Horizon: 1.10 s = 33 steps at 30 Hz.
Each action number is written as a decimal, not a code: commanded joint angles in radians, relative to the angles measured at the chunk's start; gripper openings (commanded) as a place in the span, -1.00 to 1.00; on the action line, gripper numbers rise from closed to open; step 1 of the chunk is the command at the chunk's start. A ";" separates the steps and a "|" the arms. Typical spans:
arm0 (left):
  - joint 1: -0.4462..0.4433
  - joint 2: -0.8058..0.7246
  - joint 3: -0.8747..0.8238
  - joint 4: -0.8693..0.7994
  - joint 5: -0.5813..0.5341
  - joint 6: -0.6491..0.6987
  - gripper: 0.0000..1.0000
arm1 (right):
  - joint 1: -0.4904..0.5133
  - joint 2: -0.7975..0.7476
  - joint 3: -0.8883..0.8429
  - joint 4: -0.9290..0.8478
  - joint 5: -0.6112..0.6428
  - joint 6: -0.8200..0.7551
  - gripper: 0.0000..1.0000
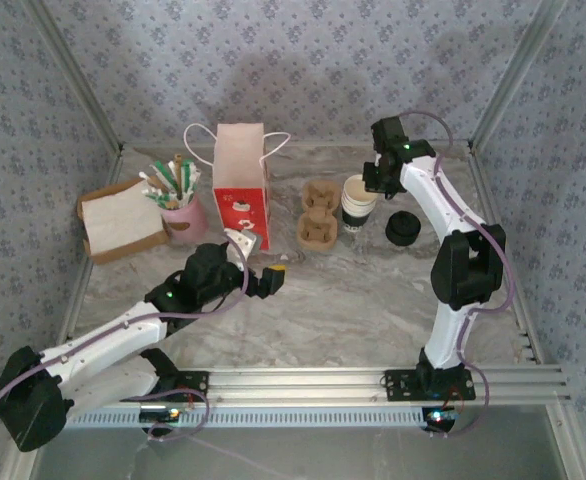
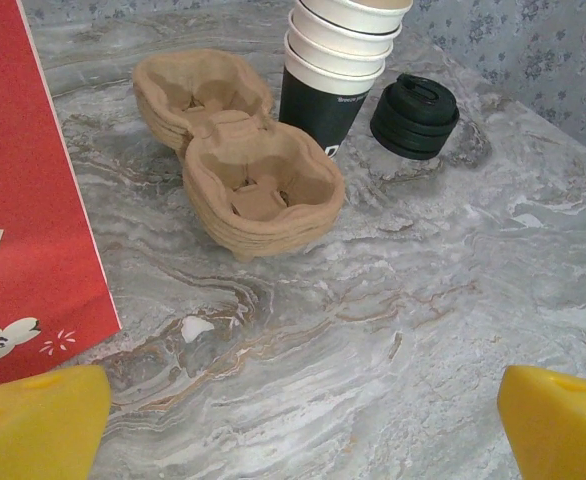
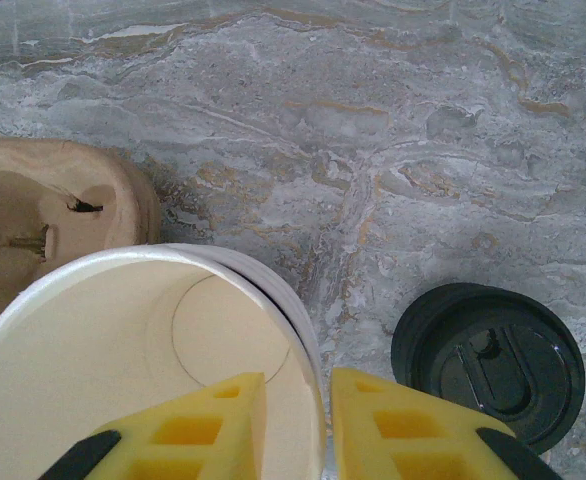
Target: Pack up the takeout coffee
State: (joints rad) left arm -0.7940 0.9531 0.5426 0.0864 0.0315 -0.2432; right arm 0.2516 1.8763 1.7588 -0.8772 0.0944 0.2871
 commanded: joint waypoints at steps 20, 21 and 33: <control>-0.008 0.002 0.036 0.002 -0.011 0.025 0.99 | 0.009 0.025 0.034 -0.037 -0.005 0.006 -0.87; -0.010 0.001 0.036 0.002 -0.011 0.025 0.99 | 0.008 0.022 0.033 -0.036 -0.003 0.007 -0.89; -0.008 0.002 0.037 0.000 -0.011 0.025 0.99 | 0.003 -0.008 0.028 -0.026 -0.030 0.024 -0.96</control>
State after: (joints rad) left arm -0.7944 0.9531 0.5426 0.0849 0.0315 -0.2348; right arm 0.2539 1.8942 1.7641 -0.8871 0.0822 0.2955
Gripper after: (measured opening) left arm 0.994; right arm 0.069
